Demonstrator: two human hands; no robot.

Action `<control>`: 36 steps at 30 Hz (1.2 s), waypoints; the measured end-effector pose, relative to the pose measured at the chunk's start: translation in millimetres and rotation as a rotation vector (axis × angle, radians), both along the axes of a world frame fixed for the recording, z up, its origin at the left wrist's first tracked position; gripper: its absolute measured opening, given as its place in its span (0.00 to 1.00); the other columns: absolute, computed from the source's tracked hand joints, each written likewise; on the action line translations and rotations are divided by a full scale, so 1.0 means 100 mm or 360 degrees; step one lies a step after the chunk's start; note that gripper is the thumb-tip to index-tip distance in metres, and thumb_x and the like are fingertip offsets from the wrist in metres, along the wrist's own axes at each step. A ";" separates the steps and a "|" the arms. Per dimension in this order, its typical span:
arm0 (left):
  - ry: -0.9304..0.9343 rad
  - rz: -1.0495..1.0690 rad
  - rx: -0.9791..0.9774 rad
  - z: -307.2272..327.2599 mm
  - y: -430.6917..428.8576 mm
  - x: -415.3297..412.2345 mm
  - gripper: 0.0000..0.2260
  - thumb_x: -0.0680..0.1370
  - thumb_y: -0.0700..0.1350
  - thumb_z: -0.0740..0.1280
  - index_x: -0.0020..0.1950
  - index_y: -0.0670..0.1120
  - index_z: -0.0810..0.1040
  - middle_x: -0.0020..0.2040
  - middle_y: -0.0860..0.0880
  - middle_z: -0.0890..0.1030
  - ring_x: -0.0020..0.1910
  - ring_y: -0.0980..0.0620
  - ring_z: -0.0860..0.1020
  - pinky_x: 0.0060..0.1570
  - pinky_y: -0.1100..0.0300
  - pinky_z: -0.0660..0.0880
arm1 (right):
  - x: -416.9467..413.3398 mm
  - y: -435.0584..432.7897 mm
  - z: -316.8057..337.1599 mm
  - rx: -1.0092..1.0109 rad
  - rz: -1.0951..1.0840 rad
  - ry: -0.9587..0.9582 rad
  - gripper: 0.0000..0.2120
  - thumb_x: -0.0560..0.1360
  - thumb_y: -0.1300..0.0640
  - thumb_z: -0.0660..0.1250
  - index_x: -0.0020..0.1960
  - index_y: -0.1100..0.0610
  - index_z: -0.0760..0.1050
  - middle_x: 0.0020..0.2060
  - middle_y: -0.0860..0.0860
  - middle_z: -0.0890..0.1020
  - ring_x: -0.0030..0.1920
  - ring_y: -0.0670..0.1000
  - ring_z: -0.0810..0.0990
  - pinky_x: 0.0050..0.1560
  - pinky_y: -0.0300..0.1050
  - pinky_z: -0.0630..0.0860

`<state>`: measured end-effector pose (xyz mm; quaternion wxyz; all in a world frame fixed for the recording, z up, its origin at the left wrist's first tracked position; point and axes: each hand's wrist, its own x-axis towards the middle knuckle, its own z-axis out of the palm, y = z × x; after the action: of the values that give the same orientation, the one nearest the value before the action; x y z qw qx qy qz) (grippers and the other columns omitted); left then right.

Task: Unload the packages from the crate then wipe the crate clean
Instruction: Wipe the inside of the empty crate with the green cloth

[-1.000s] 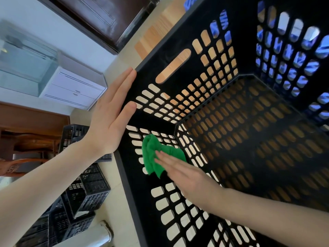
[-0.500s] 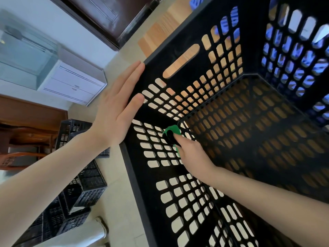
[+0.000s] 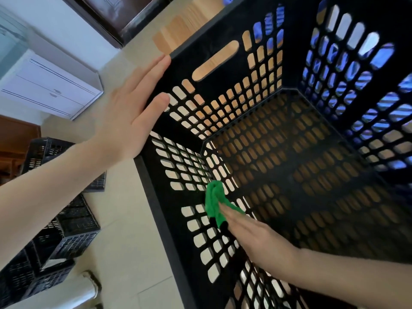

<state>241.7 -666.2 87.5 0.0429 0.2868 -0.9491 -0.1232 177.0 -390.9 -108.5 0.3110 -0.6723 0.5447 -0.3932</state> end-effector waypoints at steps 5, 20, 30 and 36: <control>0.0009 0.0004 -0.0017 -0.01 -0.01 0.01 0.24 0.83 0.56 0.51 0.79 0.56 0.56 0.78 0.59 0.58 0.75 0.62 0.56 0.71 0.58 0.55 | 0.09 -0.04 -0.26 0.0509 -0.0148 -0.0007 0.33 0.75 0.73 0.60 0.76 0.57 0.56 0.73 0.45 0.54 0.73 0.42 0.58 0.70 0.27 0.48; 0.0044 -0.0020 -0.0049 -0.03 -0.02 0.02 0.23 0.83 0.53 0.52 0.79 0.53 0.57 0.78 0.55 0.59 0.76 0.58 0.58 0.74 0.58 0.55 | 0.04 0.10 0.84 -0.0195 0.0038 -0.0298 0.32 0.73 0.79 0.56 0.74 0.64 0.58 0.74 0.60 0.61 0.76 0.55 0.59 0.73 0.53 0.62; 0.0098 -0.0023 -0.0020 -0.06 -0.02 0.01 0.23 0.83 0.50 0.54 0.79 0.51 0.59 0.77 0.55 0.61 0.76 0.59 0.57 0.76 0.56 0.54 | 0.08 0.14 -0.15 0.0700 -0.0072 0.0043 0.39 0.76 0.73 0.58 0.75 0.53 0.39 0.76 0.50 0.56 0.75 0.44 0.56 0.71 0.28 0.45; 0.0077 -0.0048 -0.0040 -0.06 -0.07 0.02 0.23 0.83 0.51 0.54 0.79 0.51 0.59 0.78 0.53 0.60 0.77 0.58 0.56 0.76 0.52 0.53 | 0.12 0.04 0.35 0.0764 -0.0267 -0.0291 0.31 0.79 0.67 0.59 0.77 0.49 0.55 0.63 0.53 0.76 0.59 0.50 0.78 0.63 0.50 0.75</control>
<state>244.0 -673.0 81.1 0.0675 0.2690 -0.9534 -0.1188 189.3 -387.3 -73.5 0.4756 -0.4936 0.6458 -0.3363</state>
